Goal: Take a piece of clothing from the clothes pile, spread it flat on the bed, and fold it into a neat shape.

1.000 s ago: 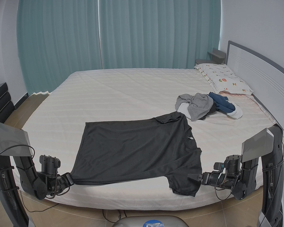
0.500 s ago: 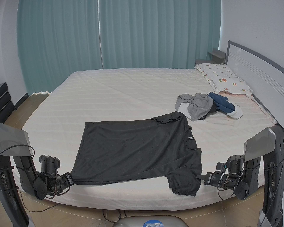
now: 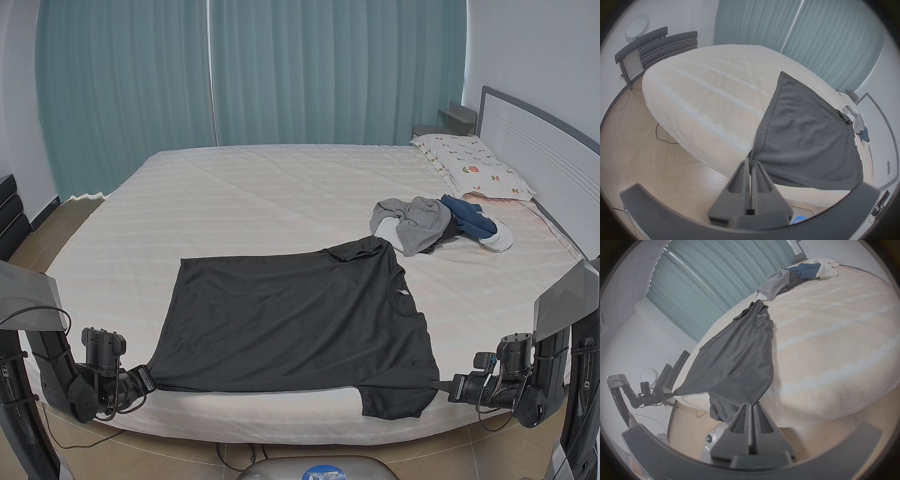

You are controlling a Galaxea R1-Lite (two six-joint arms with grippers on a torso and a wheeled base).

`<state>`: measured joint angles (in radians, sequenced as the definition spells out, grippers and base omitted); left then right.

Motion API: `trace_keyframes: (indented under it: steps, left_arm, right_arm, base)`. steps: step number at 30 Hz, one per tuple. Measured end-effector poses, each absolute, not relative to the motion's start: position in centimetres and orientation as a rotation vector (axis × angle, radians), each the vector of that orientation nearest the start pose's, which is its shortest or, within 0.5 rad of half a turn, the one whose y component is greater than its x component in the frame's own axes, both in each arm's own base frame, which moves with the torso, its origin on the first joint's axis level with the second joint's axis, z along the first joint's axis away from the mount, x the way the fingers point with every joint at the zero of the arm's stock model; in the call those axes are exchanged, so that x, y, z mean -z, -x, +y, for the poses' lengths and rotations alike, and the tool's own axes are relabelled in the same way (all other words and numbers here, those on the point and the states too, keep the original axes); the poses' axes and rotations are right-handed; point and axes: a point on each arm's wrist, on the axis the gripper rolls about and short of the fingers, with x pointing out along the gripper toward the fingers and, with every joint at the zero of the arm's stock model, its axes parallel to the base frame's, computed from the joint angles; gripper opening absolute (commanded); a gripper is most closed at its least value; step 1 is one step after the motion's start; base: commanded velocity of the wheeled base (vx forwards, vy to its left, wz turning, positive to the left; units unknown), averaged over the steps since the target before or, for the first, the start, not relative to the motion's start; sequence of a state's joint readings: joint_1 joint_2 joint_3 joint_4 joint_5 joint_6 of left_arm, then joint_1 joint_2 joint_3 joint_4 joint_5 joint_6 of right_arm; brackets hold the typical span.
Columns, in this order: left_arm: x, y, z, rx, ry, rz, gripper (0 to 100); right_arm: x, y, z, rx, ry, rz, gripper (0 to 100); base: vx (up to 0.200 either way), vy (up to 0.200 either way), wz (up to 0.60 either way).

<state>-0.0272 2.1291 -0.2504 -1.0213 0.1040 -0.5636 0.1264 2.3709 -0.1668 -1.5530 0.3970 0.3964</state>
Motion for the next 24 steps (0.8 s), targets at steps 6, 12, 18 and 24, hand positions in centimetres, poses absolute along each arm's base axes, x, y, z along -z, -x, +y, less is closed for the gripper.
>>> trace_keyframes:
  steps: [6, 12, 18, 24]
  left_arm:
    - [1.1, -23.9, -0.3, -0.316, 0.436, 0.818, 0]
    - [0.8, -23.2, -0.3, -0.309, 0.409, 0.826, 0]
    - [0.8, -22.1, -0.3, -0.284, 0.338, 0.859, 0]
    - [0.9, -21.3, -0.5, -0.273, 0.312, 0.887, 0]
  right_arm:
    - [3.4, -23.2, 3.9, -0.367, -0.454, 0.791, 0]
    - [3.0, -22.1, 3.7, -0.373, -0.422, 0.813, 0]
    - [2.7, -21.6, 3.6, -0.370, -0.420, 0.819, 0]
    - [2.5, -21.5, 3.5, -0.360, -0.417, 0.809, 0]
  base:
    - [0.000, 0.000, 0.00]
    - [0.000, 0.000, 0.00]
    - [0.000, 0.000, 0.00]
    - [0.000, 0.000, 0.00]
